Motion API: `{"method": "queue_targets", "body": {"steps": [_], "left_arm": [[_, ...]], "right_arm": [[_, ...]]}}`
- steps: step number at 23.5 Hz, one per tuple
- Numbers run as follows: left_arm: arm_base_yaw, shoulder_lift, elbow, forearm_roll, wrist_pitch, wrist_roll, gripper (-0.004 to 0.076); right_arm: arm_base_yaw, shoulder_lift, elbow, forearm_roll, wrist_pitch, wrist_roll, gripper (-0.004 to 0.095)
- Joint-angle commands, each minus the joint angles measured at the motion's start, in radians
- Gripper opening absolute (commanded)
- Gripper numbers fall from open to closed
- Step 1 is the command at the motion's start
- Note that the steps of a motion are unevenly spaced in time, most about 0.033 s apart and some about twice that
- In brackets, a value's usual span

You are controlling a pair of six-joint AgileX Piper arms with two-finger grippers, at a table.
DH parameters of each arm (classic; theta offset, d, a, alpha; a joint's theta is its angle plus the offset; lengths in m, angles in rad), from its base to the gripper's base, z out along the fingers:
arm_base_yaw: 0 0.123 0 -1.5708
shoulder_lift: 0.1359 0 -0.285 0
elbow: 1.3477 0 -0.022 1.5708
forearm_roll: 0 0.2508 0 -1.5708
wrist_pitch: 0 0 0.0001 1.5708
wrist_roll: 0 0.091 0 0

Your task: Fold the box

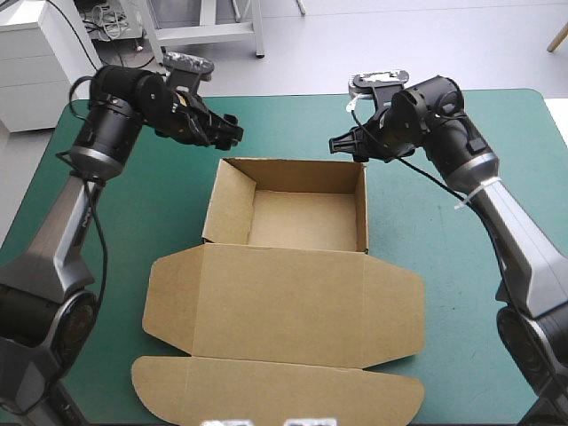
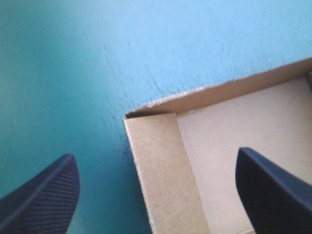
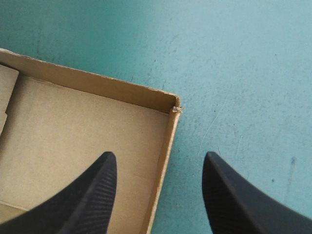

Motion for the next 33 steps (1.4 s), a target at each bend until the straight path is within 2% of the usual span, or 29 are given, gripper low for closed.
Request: {"method": "queue_targets", "body": {"steps": [1,2,5,6,11,15,19,21,28,33], "left_arm": [[0.0,-0.114,-0.082,0.022,0.023,0.003,0.0473],[0.0,-0.132,-0.084,0.058,0.023,0.006,0.0392],[0.002,-0.187,-0.066,0.169,0.023,0.011,0.0062],[0.004,-0.208,-0.052,0.183,0.023,0.014,-0.0003],[0.004,-0.3,0.031,0.161,0.025,0.007,-0.0008],[0.004,-0.383,0.165,0.079,0.023,0.014,-0.0008],[0.004,-0.446,0.275,0.079,0.023,0.034,-0.0008],[0.004,-0.526,0.4,0.079,0.007,0.039,-0.0008],[0.004,-0.753,0.702,0.079,-0.067,0.039,-0.0008],[0.004,-0.964,0.944,0.064,-0.144,0.037,-0.0008]], "right_arm": [[-0.005,-0.084,-0.033,-0.012,-0.029,-0.05,0.047],[-0.005,-0.093,-0.033,-0.012,-0.029,-0.061,0.0464],[-0.005,-0.099,-0.033,-0.02,-0.029,-0.059,0.0464],[-0.005,-0.099,-0.031,-0.025,-0.029,-0.054,0.0465],[-0.005,-0.093,0.02,-0.041,-0.029,-0.033,0.0466],[-0.005,-0.089,0.106,-0.036,-0.029,0.034,0.0465],[-0.005,-0.061,0.147,0.0,-0.029,0.063,0.0465],[-0.005,-0.008,0.16,0.052,-0.029,0.061,0.0464],[-0.005,0.12,0.16,0.089,-0.029,0.057,0.046],[-0.005,0.146,0.16,0.089,-0.029,0.051,0.0273]]}}
